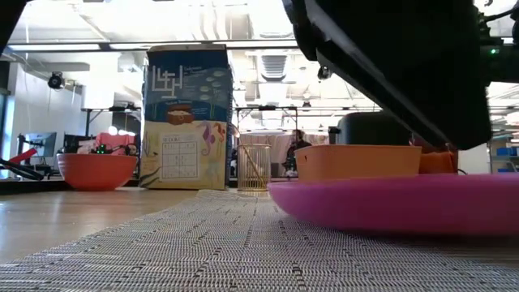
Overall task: Arrange a breakfast setting
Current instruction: Put the pink plate on the gray table mat, then move the gray table mat to the center of the table
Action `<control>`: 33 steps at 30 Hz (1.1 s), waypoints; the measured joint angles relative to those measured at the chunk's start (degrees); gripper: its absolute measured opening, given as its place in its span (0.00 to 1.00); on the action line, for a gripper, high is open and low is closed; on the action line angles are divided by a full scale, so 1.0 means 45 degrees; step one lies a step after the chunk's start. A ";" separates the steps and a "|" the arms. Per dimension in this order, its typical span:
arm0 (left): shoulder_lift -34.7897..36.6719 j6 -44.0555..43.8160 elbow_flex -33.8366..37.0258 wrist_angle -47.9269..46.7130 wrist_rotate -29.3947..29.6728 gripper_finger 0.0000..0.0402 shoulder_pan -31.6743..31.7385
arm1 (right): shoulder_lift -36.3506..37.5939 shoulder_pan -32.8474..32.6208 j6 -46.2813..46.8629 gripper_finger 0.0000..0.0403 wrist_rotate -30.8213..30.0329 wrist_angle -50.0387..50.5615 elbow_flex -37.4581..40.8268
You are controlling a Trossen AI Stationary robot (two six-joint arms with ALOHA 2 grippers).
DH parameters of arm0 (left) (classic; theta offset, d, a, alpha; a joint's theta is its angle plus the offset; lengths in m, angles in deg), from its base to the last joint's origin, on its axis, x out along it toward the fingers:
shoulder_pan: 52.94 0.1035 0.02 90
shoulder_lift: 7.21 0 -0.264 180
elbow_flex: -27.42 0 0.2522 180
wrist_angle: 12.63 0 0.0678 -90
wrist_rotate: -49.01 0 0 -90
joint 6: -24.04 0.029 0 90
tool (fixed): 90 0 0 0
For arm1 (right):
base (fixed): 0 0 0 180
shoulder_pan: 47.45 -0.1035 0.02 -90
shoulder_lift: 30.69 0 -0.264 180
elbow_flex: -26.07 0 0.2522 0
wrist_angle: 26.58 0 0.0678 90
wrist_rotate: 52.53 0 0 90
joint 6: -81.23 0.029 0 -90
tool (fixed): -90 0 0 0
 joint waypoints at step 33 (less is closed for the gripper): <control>0.6142 -0.4959 1.0204 0.2639 0.2606 0.32 -0.1739 | 0.0000 0.0000 0.0000 0.28 -0.0003 0.0121 0.0000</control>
